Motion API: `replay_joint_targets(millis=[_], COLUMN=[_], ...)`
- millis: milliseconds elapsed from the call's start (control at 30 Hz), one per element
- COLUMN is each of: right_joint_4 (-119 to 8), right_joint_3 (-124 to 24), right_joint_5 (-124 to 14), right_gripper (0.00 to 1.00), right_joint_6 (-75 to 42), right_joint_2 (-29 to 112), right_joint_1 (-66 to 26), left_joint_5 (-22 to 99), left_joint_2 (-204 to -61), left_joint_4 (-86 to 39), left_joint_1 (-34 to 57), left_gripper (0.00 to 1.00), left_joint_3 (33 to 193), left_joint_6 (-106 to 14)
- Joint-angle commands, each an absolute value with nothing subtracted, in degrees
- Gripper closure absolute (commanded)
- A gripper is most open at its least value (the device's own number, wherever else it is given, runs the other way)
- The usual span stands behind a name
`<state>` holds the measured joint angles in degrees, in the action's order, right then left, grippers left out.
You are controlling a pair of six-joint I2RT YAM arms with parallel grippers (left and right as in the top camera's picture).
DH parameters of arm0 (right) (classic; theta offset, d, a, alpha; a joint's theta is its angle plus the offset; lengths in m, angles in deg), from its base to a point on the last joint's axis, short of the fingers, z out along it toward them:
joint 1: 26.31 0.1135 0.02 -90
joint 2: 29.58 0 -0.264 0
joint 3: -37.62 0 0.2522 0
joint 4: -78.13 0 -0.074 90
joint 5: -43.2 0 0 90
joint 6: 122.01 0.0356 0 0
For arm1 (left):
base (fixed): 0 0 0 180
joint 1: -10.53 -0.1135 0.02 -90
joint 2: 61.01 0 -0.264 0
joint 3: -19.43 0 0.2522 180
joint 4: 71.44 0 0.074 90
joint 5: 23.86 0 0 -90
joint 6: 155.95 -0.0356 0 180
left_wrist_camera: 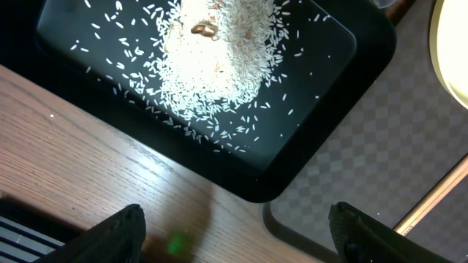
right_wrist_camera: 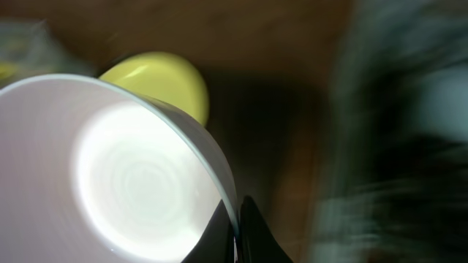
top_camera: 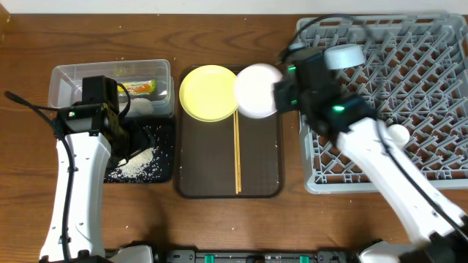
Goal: Sort waste into correct bins and load items into the dishwasher rack
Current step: 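Grasp the white bowl with the right gripper and lift it, then place the white bowl tilted in the rack and open the right gripper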
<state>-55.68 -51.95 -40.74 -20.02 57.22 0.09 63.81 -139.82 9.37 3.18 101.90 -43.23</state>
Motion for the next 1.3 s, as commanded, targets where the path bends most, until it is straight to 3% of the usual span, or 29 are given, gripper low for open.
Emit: replay_joint_targets(millis=[0,200,333,533,933,1267], right_joint_4=[-55.4,-61.6,-66.1,-69.3,-71.7,-72.1], right_joint_3=[-52.3,-52.3,-52.3,-52.3,-52.3,-52.2], right_joint_5=[-24.8,-4.4,-2.5,4.6,27.3,26.3], right_gripper=[0.99,0.99,0.99,0.99,0.99,0.99], right_joint_6=[-29.9,-46.3,-59.8,-68.4,-65.3,-62.4], right_joint_2=[55.3,55.5,56.6,60.3,70.0,71.6], right_joint_1=[-3.5,-9.4,-10.2,-10.3,-12.7,-15.9], left_joint_5=[64.9,64.9,64.9,64.9,64.9,64.9], left_joint_2=[-139.6,-139.6,-139.6,-139.6,-139.6,-139.6], left_joint_4=[9.3,9.1,8.8,8.7,8.6,8.3], left_joint_1=[2.9,2.9,2.9,2.9,2.9,2.9], left_gripper=[0.17,0.17,0.17,0.17,0.17,0.17], left_joint_3=[101.7,101.7,101.7,101.7,101.7,101.7], left_joint_6=[-42.7,-42.7,-42.7,-42.7,-42.7,-42.7])
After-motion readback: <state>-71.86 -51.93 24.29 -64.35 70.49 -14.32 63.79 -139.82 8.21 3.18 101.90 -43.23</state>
